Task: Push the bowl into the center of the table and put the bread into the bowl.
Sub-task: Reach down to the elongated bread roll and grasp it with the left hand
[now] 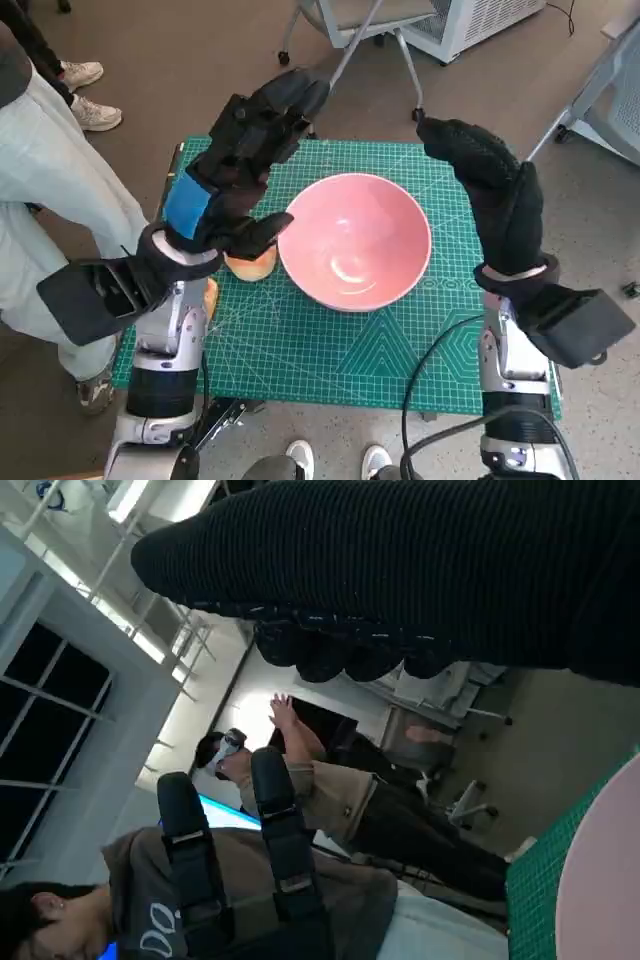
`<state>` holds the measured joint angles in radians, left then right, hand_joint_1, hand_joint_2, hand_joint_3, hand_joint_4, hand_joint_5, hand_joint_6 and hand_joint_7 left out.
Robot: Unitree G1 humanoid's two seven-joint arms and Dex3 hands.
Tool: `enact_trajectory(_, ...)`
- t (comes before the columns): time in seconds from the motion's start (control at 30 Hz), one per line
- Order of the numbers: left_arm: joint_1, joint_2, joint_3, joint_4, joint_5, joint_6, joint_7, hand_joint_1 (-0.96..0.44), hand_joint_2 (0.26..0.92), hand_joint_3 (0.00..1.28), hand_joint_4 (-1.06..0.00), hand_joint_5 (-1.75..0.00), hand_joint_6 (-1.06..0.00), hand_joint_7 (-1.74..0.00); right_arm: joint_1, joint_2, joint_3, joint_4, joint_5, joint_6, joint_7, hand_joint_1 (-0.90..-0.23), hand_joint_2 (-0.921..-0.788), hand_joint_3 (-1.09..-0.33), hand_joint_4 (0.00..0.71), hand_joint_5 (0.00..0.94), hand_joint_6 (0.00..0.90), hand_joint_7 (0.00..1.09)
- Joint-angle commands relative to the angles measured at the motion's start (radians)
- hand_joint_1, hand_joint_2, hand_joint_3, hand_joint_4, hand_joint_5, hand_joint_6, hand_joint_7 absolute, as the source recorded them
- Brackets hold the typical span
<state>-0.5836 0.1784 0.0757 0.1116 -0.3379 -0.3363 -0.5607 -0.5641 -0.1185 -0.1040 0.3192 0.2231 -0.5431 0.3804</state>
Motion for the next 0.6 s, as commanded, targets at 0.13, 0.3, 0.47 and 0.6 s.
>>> enact_trajectory(0.13, 0.062, 0.188, 0.047, -0.068, 0.138, -0.072, -0.034, -0.66, 0.921, 0.41, -0.17, -0.01, 0.00, -0.52, 0.026, 0.000, 0.005, -0.013, -0.009, 0.013, -0.014, -0.710, -0.921, -0.760, 0.213, 0.000, 0.105, 0.49)
enact_trajectory(0.3, 0.122, 0.344, 0.118, -0.119, 0.208, -0.068, -0.047, -0.67, 0.921, 0.40, -0.18, -0.02, 0.00, -0.54, 0.031, -0.001, 0.003, -0.018, -0.003, 0.019, -0.016, -0.709, -0.921, -0.763, 0.212, 0.000, 0.099, 0.50)
enact_trajectory(0.47, 0.206, 0.477, 0.197, -0.195, 0.181, 0.036, -0.078, -0.63, 0.904, 0.19, -0.17, -0.01, -0.01, -0.54, 0.031, 0.001, -0.002, -0.014, 0.009, 0.025, -0.016, -0.709, -0.921, -0.763, 0.208, 0.000, 0.095, 0.51)
enact_trajectory(0.6, 0.271, 0.550, 0.242, -0.247, 0.194, 0.101, -0.082, -0.57, 0.878, 0.07, -0.17, 0.00, -0.07, -0.48, 0.025, 0.005, -0.004, -0.008, 0.012, 0.028, -0.020, -0.708, -0.921, -0.765, 0.207, 0.000, 0.091, 0.51)
